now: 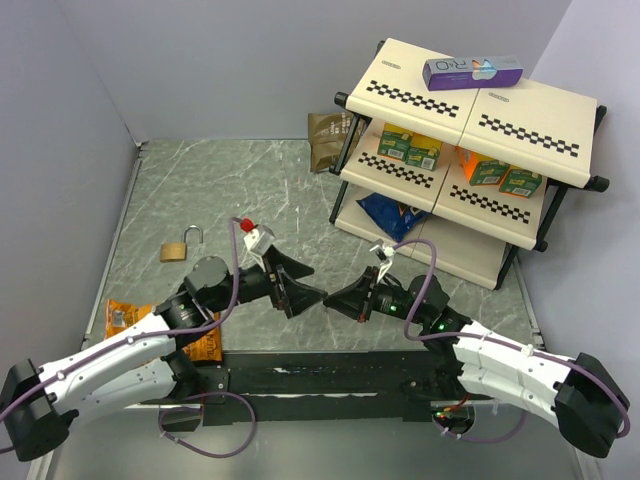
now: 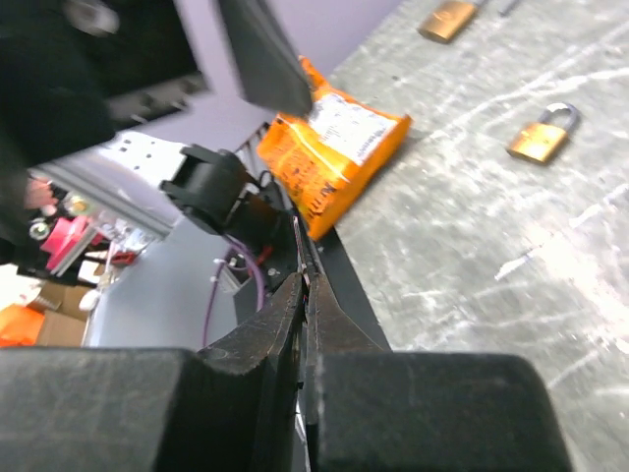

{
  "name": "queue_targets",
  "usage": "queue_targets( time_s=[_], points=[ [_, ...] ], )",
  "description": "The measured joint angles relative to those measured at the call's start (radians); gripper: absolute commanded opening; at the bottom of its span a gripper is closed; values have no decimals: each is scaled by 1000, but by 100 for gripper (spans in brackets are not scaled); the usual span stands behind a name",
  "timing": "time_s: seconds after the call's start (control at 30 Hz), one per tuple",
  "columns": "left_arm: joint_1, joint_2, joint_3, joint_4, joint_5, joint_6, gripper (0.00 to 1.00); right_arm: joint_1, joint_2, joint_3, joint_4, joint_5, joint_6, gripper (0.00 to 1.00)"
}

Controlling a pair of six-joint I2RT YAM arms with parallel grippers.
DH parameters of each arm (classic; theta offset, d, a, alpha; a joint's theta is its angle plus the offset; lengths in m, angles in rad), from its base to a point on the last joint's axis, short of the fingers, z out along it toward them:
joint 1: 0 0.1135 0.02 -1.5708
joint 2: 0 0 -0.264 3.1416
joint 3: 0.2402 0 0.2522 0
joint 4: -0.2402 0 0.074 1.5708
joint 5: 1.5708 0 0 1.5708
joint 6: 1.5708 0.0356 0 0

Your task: Unlock with the key

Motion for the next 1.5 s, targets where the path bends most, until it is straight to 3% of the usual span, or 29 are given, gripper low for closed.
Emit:
queue_targets(
  time_s=[0.13,0.3,0.53,0.67,0.83,1.17,1.5],
  points=[
    [0,-34,2,-16,-57,-1,99,0,4,0,-29,32,0,0],
    [34,-18,25,-207,-288,-63,99,0,-17,0,-79,82,0,0],
    [257,173,21,-438,-432,-229,100,0,-93,-1,-153,132,-10,0],
    [279,294,18,-484,-461,-251,99,0,-122,-1,-189,148,-20,0],
    [279,509,104,-556,-505,-235,88,0,-158,-17,-225,163,-26,0],
    [280,681,274,-635,-593,-175,64,0,-209,-33,-272,178,-37,0],
    [264,779,344,-717,-663,-132,59,0,-201,-59,-260,180,-40,0]
  ],
)
